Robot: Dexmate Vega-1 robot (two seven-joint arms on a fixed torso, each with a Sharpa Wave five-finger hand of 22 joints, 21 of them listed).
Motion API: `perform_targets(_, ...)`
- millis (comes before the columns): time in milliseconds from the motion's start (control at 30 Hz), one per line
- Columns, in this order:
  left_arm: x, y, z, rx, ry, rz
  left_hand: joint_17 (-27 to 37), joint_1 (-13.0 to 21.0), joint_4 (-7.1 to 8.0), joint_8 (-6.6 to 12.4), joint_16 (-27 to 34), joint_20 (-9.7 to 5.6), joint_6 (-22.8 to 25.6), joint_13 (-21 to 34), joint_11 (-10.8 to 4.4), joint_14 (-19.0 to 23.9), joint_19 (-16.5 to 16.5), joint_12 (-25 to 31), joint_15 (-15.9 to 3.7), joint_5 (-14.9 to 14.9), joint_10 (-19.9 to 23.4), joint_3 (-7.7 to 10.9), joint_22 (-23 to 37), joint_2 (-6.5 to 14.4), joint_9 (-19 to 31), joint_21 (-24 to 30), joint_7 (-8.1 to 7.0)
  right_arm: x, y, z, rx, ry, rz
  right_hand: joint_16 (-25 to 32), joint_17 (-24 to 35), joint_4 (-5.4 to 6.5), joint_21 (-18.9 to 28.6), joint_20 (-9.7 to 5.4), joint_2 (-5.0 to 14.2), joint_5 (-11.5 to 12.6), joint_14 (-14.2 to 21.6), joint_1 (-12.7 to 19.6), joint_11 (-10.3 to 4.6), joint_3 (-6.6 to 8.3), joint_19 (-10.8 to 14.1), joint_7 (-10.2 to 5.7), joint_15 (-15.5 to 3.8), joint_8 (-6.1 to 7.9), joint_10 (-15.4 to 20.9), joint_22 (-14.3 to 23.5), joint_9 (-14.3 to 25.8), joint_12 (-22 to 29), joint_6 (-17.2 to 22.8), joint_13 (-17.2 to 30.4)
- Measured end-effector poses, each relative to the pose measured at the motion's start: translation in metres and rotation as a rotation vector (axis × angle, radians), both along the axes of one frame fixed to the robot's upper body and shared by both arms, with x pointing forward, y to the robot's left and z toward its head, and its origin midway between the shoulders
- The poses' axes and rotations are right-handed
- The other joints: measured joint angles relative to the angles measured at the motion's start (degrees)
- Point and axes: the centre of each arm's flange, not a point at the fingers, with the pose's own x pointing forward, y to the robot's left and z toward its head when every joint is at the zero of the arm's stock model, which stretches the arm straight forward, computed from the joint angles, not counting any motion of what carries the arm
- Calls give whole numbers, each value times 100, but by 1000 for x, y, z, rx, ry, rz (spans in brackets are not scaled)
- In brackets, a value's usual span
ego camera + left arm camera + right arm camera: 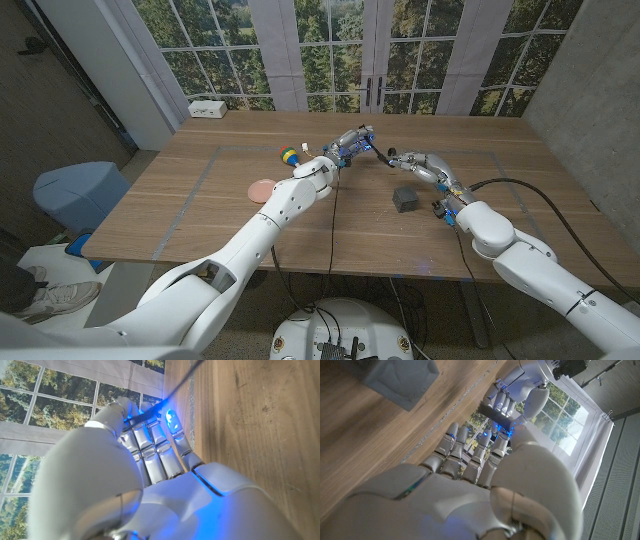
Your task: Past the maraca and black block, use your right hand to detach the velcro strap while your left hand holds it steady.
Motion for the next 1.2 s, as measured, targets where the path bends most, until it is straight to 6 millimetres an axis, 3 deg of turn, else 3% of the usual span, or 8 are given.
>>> perform_targets(267,2,2,1,-16,2,9,48,-22,-1,-21,-7,0,0,0,6,0,0,0,0,15,7,1,0,22,48,44,0,2,-7,0,30,4,22,-22,0,0,0,0,0,22,2,1,0,0,0,-30,-1,-8,0,0,-32,0,30,0)
perform_targets(433,2,3,2,-6,-14,19,165,-185,43,-175,-31,-2,-14,0,-1,-102,-131,0,13,15,0,21,22,183,215,120,14,3,-9,0,45,3,24,-43,-17,0,41,43,1,44,99,1,22,0,44,-29,-27,-9,66,1,-56,0,32,-18)
perform_targets(667,0,9,12,27,-96,69,156,-486,121,-394,-218,86,-407,2,-341,-395,-421,47,106,15,-481,97,16,487,270,141,-53,6,-12,-4,67,7,21,-43,-44,0,84,104,48,64,259,49,63,0,104,-6,-29,-53,189,1,-101,0,51,-69)
perform_targets(733,-1,11,16,32,-121,85,115,-591,124,-528,-278,124,-648,20,-307,-540,-522,443,144,-16,-778,141,-26,588,178,73,-86,6,-12,-5,70,9,20,-43,-42,0,103,127,70,64,289,70,85,0,128,22,-42,-54,211,1,-108,0,23,-71)
perform_targets(833,-1,7,8,101,-169,112,0,-946,156,-642,-384,166,-1104,863,-264,-748,-682,275,205,-59,-1191,217,-91,657,58,-71,-32,3,-12,1,98,-25,32,-19,-29,-17,119,154,69,64,321,70,104,-17,155,58,-12,-91,230,1,-128,0,-14,-83)
perform_targets(1033,-5,11,12,150,-266,171,-262,-1366,178,-664,-496,235,-1711,632,-132,-1133,-960,-279,326,-108,-1909,325,-130,501,-202,-381,24,3,-13,2,109,-44,8,-7,25,-25,147,165,106,39,392,109,148,-24,166,127,-20,-141,336,2,-155,27,-83,-100)
perform_targets(1200,-9,15,14,188,-346,217,-418,-1634,179,-664,-554,254,-1904,506,-51,-1359,-1100,-494,387,-108,-2191,372,-154,435,-369,-556,11,2,-12,5,104,-62,-28,27,53,-27,147,186,69,-6,392,220,174,-22,187,169,-20,-141,362,2,-159,49,-124,-124)
